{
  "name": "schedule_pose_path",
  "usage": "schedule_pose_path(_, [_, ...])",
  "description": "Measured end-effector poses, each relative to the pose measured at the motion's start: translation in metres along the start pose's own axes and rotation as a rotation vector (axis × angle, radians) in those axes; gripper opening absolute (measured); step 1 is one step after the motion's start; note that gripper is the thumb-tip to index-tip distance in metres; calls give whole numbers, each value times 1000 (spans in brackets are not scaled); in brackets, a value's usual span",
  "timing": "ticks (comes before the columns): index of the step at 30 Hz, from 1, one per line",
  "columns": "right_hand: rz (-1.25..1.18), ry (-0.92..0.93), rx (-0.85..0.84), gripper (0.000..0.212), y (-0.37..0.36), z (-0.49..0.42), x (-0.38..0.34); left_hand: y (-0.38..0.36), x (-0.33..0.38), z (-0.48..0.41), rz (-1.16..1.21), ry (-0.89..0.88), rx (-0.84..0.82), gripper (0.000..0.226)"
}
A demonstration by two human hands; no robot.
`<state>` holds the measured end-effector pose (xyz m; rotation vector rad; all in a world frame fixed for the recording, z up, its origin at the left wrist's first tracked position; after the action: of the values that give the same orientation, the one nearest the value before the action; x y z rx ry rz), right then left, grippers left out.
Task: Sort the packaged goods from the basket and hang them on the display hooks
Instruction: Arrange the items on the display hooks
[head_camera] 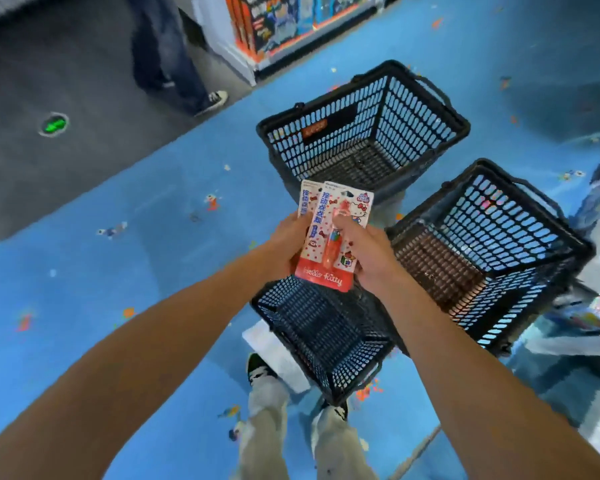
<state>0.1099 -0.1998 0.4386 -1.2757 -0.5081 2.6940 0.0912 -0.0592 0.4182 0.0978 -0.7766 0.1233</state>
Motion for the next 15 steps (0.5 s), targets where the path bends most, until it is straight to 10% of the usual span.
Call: schedule_pose_path(15, [385,-447,-616,39,-329,181,280,343,-276,278,439,-39,662,30])
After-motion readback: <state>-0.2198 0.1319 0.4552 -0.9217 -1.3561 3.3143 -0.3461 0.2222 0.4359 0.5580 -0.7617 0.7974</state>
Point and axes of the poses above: each hand's wrist, its own z-axis away from the middle knuckle, its own y-axis out of the back of the hand, x = y × z, the point moved 5 cm from there along -z, towards the middle knuckle, and after that the axes turned 11 degrees about -z, right-handed, at the moved point
